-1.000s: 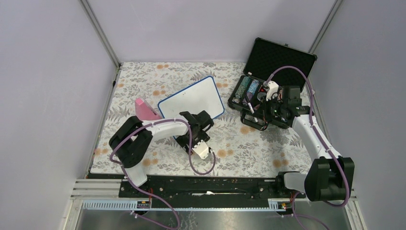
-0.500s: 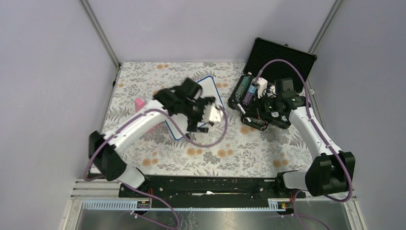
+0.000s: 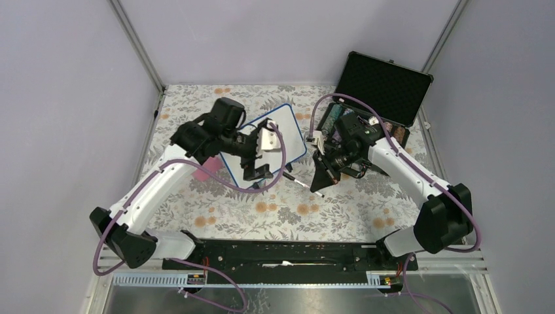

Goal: Write a sentence on the whiteboard
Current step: Pass from the right arm to the left

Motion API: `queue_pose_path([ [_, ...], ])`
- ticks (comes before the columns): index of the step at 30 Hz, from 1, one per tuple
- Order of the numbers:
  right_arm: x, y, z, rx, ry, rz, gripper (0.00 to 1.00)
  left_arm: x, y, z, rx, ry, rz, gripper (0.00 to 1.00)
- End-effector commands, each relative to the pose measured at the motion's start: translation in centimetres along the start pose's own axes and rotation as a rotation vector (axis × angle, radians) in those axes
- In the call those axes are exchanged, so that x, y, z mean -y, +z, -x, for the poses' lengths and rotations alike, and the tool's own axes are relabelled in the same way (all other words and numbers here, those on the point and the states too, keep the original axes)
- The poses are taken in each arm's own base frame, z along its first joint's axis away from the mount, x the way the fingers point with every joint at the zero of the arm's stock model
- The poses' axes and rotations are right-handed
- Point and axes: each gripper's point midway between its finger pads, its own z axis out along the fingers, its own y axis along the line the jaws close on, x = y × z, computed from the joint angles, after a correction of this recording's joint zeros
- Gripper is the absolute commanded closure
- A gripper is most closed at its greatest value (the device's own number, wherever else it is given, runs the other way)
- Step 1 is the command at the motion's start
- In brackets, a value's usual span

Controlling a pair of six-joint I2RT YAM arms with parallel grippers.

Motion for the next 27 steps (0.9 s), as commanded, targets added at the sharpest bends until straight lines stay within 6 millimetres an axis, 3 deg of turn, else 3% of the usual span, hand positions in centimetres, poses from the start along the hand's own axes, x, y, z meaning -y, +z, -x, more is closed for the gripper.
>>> queue_pose_path([
  [1,-3.3,0.1,0.4,-0.031,-0.034,0.114,1.00,3.3,2.0,-0.7,-0.029,0.043,-0.142,0.01],
  [10,-5.1,1.1,0.2,-0.061,-0.033,0.189,1.00,5.9,5.3,-2.6,-0.149,0.103,-0.235,0.11],
  [18,-5.4,1.0,0.2,-0.062,-0.031,0.208,1.00,7.8,6.7,-4.6,-0.230,0.131,-0.297,0.37],
  [22,-5.9,1.1,0.4,-0.058,-0.012,0.247,1.00,7.7,7.0,-4.8,-0.252,0.130,-0.279,0.54],
  [27,-5.8,1.0,1.3,-0.046,-0.008,0.255,0.98,7.6,7.0,-4.4,-0.244,0.108,-0.259,0.91],
])
